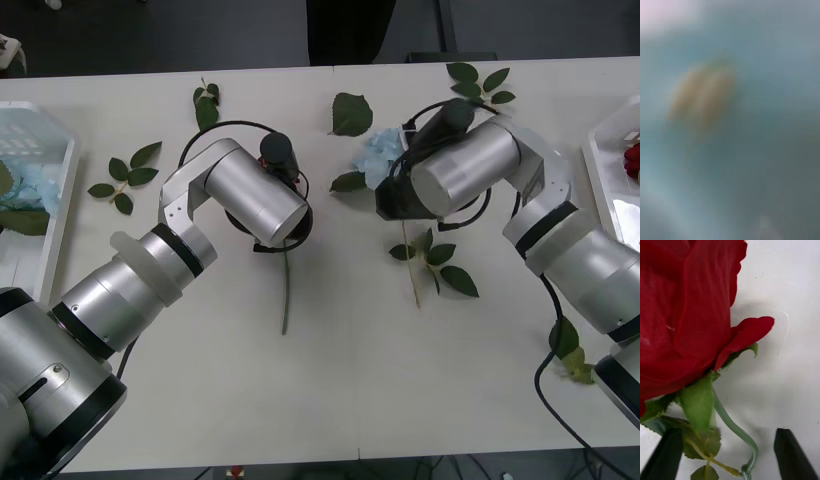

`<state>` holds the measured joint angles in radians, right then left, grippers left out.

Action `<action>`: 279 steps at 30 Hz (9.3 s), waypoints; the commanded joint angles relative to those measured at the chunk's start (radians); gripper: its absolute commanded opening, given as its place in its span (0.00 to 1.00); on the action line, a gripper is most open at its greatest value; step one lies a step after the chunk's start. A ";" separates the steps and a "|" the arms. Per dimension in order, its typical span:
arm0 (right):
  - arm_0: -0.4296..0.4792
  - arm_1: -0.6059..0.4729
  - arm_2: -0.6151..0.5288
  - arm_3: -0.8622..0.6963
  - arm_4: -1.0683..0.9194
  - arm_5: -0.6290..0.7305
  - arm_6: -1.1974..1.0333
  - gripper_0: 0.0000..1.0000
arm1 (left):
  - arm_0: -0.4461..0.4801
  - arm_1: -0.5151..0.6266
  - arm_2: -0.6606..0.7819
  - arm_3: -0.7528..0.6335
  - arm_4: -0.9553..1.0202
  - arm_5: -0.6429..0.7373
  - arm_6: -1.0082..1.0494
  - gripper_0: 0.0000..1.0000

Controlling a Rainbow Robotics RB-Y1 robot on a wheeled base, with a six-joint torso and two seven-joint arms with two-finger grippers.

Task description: Place the red flowers into the right box and the blue flowers into the left box. If a person shows an open palm, hand one flower to the person first, then continue sorting.

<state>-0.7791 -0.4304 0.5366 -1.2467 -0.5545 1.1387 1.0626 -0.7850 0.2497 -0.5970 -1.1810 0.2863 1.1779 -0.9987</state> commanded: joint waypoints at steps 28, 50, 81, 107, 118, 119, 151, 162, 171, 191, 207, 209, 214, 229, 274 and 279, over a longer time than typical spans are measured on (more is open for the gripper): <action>0.124 -0.240 -0.405 -0.221 -1.297 -0.139 1.229 0.00 | -0.053 0.046 0.079 -0.186 0.143 -0.027 -0.040 0.00; 0.147 -0.241 -0.403 -0.181 -1.262 -0.128 1.217 0.00 | 0.309 0.092 0.410 -1.014 0.369 -0.020 -0.046 0.00; 0.150 -0.271 -0.257 0.191 -0.690 -0.123 0.827 0.08 | 0.299 -0.139 0.072 -0.603 0.050 -1.057 -0.107 0.00; 0.070 -0.461 -0.382 0.190 -1.406 0.256 1.484 0.89 | 0.299 -0.138 0.077 -0.601 0.079 -1.066 -0.077 0.00; 0.026 -0.461 -0.360 0.087 -1.492 0.331 1.490 0.89 | 0.299 -0.138 0.077 -0.601 0.079 -1.066 -0.077 0.00; 0.026 -0.461 -0.353 0.076 -1.493 0.329 1.490 0.89 | 0.299 -0.138 0.077 -0.601 0.079 -1.066 -0.077 0.00; 0.026 -0.422 -0.152 -0.045 -1.467 0.185 1.445 0.00 | 0.299 -0.138 0.077 -0.601 0.079 -1.066 -0.077 0.00; 0.027 -0.430 -0.150 -0.045 -1.467 0.179 1.426 0.00 | 0.299 -0.138 0.077 -0.601 0.079 -1.066 -0.077 0.75; 0.026 -0.436 -0.150 -0.043 -1.473 0.176 1.406 0.00 | 0.299 -0.138 0.077 -0.601 0.079 -1.066 -0.077 1.00; 0.024 -0.611 -0.152 0.187 -1.378 0.102 1.154 0.00 | 0.299 -0.138 0.077 -0.601 0.079 -1.066 -0.077 1.00; 0.024 -0.785 -0.150 0.774 -1.384 0.151 1.182 0.00 | 0.322 -0.036 0.293 -1.049 0.156 -0.129 -0.104 1.00; 0.024 -0.785 -0.149 0.836 -1.384 0.159 1.192 0.00 | 0.337 -0.029 0.321 -1.083 0.211 -0.080 -0.155 1.00; 0.024 -0.780 -0.098 0.921 -1.381 0.135 1.203 0.00 | 0.424 0.008 0.411 -1.132 0.376 -0.041 -0.402 1.00; 0.023 -0.640 -0.037 0.920 -1.245 -0.192 1.192 0.10 | 0.647 0.198 0.623 -0.835 1.269 -0.093 -1.465 1.00; 0.026 -0.605 0.005 -0.042 -0.841 -0.017 0.625 1.00 | 0.670 0.454 0.471 -0.667 1.775 -0.116 -1.707 1.00; 0.027 -0.518 0.006 -0.042 -0.676 -0.023 0.497 1.00 | 0.670 0.457 0.471 -0.667 1.777 -0.116 -1.707 1.00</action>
<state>-0.7225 -1.0084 0.5430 -1.2730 -1.3017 1.1275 1.6415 -0.1293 0.6726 -0.1212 -1.8386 2.0542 1.0683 -2.6447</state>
